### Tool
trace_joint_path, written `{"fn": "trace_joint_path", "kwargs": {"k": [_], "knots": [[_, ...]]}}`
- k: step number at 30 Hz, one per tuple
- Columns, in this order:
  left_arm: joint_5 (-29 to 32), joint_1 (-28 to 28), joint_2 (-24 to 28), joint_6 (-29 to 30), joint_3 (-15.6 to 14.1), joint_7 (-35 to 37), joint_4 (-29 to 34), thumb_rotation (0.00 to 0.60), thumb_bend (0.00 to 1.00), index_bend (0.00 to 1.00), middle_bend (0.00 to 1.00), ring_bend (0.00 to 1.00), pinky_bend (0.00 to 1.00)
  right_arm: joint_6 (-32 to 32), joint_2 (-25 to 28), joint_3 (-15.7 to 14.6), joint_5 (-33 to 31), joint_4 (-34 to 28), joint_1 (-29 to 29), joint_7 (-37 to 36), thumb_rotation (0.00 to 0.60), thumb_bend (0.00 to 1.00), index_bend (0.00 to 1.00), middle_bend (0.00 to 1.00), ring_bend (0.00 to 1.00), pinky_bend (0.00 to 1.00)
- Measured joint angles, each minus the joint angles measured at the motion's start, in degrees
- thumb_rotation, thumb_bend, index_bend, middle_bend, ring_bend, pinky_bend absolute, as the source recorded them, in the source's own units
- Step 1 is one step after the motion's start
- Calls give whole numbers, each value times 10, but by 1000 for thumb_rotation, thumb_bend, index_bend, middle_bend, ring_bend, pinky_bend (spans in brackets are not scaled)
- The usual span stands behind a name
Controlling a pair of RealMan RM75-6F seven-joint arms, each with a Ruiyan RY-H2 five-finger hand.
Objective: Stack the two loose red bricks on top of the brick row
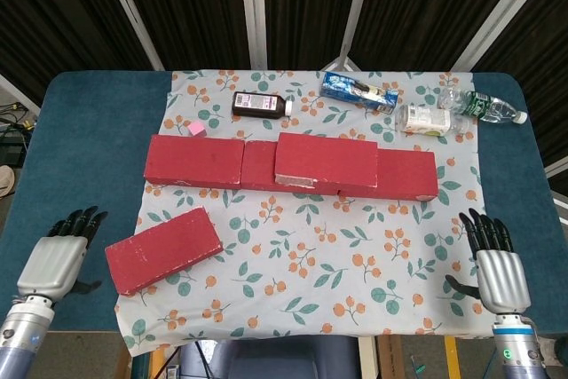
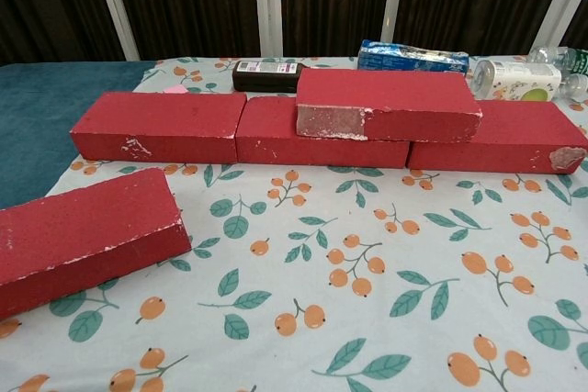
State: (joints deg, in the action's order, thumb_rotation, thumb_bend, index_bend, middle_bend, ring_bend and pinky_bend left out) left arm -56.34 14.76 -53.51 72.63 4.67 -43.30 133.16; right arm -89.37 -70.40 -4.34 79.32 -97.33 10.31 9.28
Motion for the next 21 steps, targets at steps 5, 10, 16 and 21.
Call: {"fn": "trace_joint_path", "kwargs": {"k": [5, 10, 16, 21], "knots": [[122, 47, -66, 15, 26, -41, 1, 600, 0, 0, 0, 0, 138, 14, -2, 5, 4, 3, -1, -4, 600, 153, 0, 0, 0, 0], [223, 99, -140, 34, 51, -72, -22, 600, 0, 0, 0, 0, 138, 20, -3, 12, 3, 7, -4, -7, 600, 153, 0, 0, 0, 0], [267, 141, -198, 60, 67, -91, -49, 600, 0, 0, 0, 0, 138, 26, -3, 20, 0, 10, -8, -3, 600, 153, 0, 0, 0, 0], [278, 163, -219, 73, 68, -104, -54, 600, 0, 0, 0, 0, 138, 32, -3, 27, -3, 11, -10, -4, 600, 153, 0, 0, 0, 0]]}}
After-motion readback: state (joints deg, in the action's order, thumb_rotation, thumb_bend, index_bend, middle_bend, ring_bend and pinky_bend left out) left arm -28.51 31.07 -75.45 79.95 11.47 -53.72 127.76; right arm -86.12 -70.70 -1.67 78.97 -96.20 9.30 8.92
